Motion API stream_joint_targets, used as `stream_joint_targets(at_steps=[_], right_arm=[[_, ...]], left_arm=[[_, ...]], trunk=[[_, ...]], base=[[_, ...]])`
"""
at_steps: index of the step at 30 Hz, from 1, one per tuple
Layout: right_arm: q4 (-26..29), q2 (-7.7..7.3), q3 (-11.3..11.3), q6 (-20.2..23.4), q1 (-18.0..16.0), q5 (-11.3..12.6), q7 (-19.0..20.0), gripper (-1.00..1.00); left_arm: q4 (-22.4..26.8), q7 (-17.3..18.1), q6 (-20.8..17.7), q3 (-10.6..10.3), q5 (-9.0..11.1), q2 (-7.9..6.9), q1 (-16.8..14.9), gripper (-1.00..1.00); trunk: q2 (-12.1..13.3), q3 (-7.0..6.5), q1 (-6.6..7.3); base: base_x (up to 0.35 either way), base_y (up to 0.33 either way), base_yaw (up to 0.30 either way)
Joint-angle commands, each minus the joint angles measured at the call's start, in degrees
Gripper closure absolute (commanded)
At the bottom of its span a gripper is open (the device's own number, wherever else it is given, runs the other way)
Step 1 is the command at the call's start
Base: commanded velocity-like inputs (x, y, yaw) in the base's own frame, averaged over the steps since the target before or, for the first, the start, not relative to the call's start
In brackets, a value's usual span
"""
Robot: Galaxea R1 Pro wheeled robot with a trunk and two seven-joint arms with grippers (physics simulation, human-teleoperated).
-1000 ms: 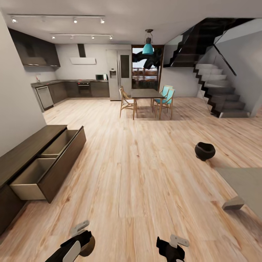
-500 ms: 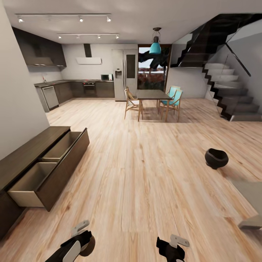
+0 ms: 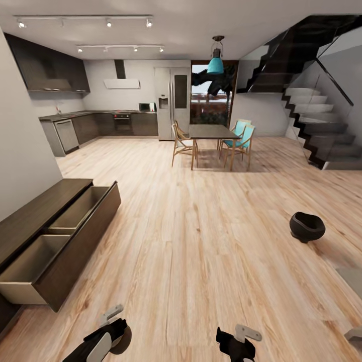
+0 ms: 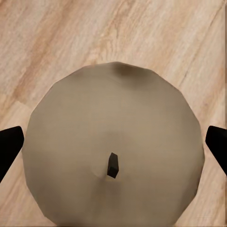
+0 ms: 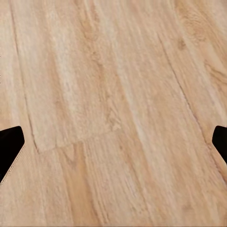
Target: Place each of the two pumpkins and all three candles from the living room inside a cabinet in the living room (use any cabinet), then make sure every cabinet is closed, and position the cauldron so it is next to a table in the living room.
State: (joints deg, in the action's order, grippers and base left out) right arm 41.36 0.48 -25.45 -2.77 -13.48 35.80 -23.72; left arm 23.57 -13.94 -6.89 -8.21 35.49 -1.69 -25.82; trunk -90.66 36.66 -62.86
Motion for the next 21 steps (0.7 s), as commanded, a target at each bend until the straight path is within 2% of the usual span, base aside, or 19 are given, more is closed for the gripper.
stream_joint_targets(at_steps=[1, 21], right_arm=[[0.0, -0.04, -0.3, -0.3, -0.1, 0.6, -0.4, -1.00], [0.0, -0.04, -0.3, -0.3, -0.1, 0.6, -0.3, -1.00]], left_arm=[[0.2, -0.5, -0.2, -0.5, 0.4, -0.07, 0.0, 1.00], [0.2, -0.5, -0.2, -0.7, 0.4, -0.07, 0.0, 1.00]], trunk=[[0.0, 0.05, -0.03], [0.0, 0.05, -0.03]], base=[[0.331, 0.000, 0.000], [0.331, 0.000, 0.000]])
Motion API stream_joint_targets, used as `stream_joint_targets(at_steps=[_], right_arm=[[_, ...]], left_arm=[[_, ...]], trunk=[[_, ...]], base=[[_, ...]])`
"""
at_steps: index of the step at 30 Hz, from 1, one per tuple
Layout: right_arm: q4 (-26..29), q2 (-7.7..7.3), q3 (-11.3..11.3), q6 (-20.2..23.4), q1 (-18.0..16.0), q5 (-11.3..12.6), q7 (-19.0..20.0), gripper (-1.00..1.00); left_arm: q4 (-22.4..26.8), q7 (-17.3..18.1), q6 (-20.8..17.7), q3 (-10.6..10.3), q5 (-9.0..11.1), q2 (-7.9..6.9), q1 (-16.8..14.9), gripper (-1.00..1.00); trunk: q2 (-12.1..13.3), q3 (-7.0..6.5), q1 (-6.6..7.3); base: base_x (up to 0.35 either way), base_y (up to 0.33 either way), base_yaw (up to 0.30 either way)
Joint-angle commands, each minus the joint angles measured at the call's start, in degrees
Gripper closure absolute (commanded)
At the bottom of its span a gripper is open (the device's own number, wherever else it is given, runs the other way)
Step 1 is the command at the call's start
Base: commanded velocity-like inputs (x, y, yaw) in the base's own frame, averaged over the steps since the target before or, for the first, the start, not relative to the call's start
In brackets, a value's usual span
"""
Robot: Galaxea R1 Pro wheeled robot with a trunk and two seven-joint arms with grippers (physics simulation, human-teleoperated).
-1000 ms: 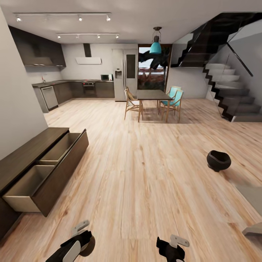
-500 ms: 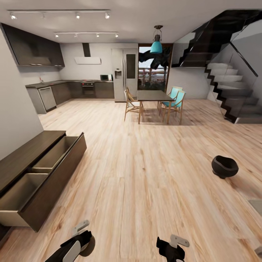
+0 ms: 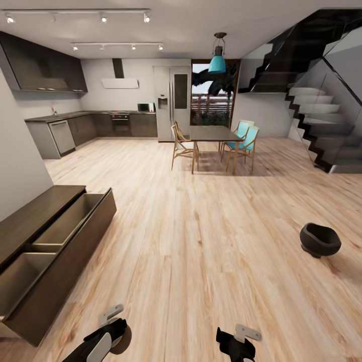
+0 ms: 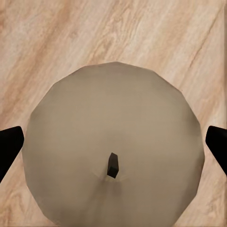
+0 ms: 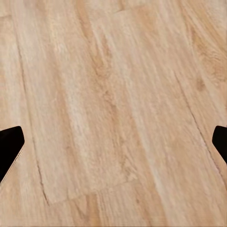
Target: Place each of the two pumpkins and all three candles from the living room inside a cabinet in the living room (use any cabinet), then make sure every cabinet is closed, and position the cauldron so it is next to a table in the living room.
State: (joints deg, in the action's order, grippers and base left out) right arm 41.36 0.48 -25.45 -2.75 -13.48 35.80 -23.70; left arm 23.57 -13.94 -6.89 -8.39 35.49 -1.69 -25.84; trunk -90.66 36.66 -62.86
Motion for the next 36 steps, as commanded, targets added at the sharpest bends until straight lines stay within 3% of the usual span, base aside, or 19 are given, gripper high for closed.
stream_joint_targets(at_steps=[1, 36], right_arm=[[0.0, -0.04, -0.3, -0.3, -0.1, 0.6, -0.4, -1.00], [-0.1, -0.04, -0.3, -0.3, -0.1, 0.6, -0.4, -1.00]], left_arm=[[0.2, -0.5, -0.2, -0.5, 0.4, -0.07, 0.0, 1.00], [-0.9, -0.4, -0.2, -0.6, 0.3, -0.02, 0.0, 1.00]], trunk=[[0.0, 0.05, -0.03], [0.0, 0.05, -0.03]], base=[[0.331, 0.000, 0.000], [0.331, -0.050, 0.000]])
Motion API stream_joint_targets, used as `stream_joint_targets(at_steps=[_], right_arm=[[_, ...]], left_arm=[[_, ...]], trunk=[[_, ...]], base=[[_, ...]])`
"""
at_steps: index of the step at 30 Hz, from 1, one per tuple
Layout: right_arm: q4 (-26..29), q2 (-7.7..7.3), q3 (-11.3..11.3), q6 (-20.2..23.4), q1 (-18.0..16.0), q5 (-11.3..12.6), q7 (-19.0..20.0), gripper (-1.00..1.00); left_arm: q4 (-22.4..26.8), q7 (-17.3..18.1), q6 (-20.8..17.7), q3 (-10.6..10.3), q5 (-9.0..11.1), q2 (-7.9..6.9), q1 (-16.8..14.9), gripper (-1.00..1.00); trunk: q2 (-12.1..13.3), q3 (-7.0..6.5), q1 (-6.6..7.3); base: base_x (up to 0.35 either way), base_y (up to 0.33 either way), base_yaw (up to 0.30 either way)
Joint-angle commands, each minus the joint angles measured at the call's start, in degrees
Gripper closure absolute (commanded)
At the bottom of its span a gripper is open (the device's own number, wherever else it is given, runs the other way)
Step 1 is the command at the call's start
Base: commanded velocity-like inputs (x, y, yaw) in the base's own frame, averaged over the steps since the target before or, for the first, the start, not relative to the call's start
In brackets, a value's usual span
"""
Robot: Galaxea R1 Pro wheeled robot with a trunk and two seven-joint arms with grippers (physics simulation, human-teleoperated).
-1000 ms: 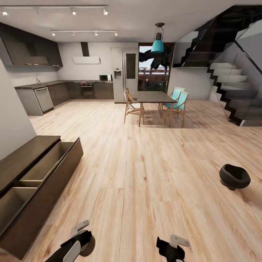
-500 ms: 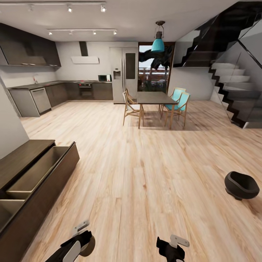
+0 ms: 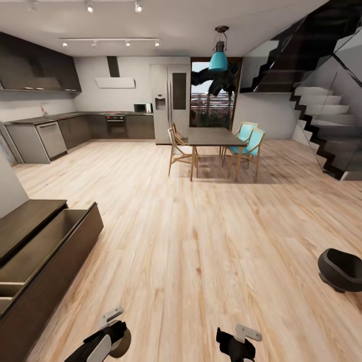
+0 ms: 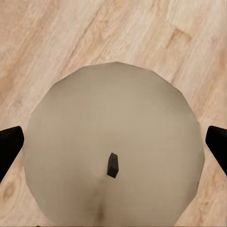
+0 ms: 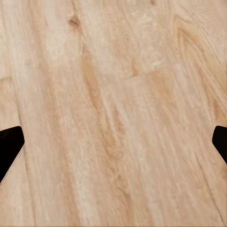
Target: Place each of the two pumpkins and all three candles from the living room inside a cabinet in the living room (use any cabinet), then make sure every cabinet is closed, and position the cauldron so it is next to a table in the living room.
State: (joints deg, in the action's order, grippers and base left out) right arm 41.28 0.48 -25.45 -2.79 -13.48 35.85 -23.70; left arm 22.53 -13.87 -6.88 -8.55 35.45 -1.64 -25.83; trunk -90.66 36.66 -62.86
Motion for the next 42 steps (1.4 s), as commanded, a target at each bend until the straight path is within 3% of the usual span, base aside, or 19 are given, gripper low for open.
stream_joint_targets(at_steps=[1, 30, 36, 42], right_arm=[[0.0, -0.04, -0.3, -0.3, -0.1, 0.6, -0.4, -1.00], [0.0, -0.04, -0.3, -0.3, -0.1, 0.6, -0.4, -1.00], [0.0, -0.04, -0.3, -0.3, -0.1, 0.6, -0.3, -1.00], [0.0, -0.04, -0.3, -0.3, -0.1, 0.6, -0.3, -1.00]], left_arm=[[0.1, -0.5, -0.2, -0.5, 0.3, -0.05, 0.0, 1.00], [0.1, -0.5, -0.2, -0.5, 0.3, -0.01, 0.0, 1.00], [0.1, -0.5, -0.2, -0.8, 0.2, 1.28, 0.0, 1.00], [0.1, -0.5, -0.1, -0.8, 0.2, 1.40, 0.0, 1.00]], trunk=[[0.0, 0.05, -0.03], [0.0, 0.05, -0.03], [0.0, 0.05, -0.03], [0.0, 0.05, -0.03]], base=[[0.331, -0.003, 0.000], [0.331, -0.038, 0.000], [0.331, -0.114, 0.000], [0.331, -0.109, 0.000]])
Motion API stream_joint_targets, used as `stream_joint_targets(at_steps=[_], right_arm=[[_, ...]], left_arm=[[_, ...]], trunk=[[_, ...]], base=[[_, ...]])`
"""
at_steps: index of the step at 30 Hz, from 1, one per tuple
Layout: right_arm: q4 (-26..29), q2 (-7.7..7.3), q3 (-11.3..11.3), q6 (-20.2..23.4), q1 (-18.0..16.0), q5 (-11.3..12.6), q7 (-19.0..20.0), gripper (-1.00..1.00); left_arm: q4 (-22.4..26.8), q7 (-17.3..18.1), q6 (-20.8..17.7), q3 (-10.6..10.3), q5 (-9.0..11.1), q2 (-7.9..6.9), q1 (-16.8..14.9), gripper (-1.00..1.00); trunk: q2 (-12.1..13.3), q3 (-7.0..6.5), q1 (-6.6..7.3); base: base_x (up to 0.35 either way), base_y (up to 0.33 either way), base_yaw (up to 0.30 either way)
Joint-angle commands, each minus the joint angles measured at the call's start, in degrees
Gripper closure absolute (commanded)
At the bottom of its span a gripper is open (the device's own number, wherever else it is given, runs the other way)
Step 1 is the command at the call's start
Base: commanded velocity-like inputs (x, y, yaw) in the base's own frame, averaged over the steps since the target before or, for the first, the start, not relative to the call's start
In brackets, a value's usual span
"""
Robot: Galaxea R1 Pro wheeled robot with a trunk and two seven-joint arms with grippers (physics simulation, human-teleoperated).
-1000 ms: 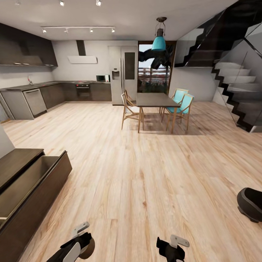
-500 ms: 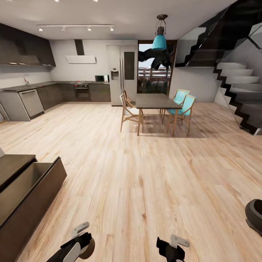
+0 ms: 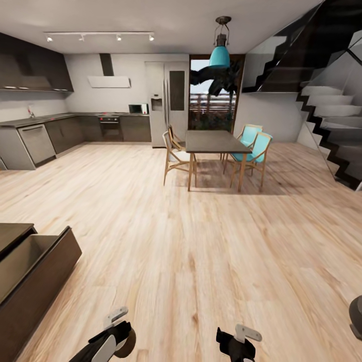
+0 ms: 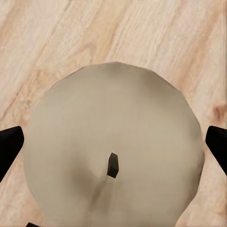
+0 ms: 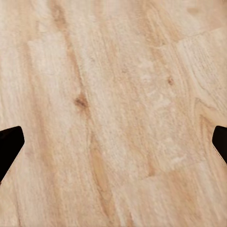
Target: Place each of the two pumpkins and all three candles from the living room inside a cabinet in the living room (use any cabinet), then make sure every cabinet is closed, and position the cauldron so it is next to a table in the living room.
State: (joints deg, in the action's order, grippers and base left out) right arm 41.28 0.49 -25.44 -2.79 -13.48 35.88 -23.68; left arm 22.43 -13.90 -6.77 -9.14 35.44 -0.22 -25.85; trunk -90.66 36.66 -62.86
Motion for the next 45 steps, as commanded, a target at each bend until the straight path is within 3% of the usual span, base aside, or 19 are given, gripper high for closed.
stream_joint_targets(at_steps=[1, 45], right_arm=[[0.0, -0.05, -0.3, -0.3, -0.1, 0.6, -0.4, -1.00], [0.1, -0.05, -0.3, -0.3, -0.1, 0.5, -0.4, -1.00]], left_arm=[[0.2, -0.4, -0.3, -0.3, 0.2, -0.03, 0.0, 1.00], [0.2, -0.4, -0.3, -0.4, 0.2, 0.02, 0.0, 1.00]], trunk=[[0.0, 0.05, -0.03], [0.0, 0.05, -0.03]], base=[[0.331, -0.089, 0.000], [0.331, -0.088, 0.000]])
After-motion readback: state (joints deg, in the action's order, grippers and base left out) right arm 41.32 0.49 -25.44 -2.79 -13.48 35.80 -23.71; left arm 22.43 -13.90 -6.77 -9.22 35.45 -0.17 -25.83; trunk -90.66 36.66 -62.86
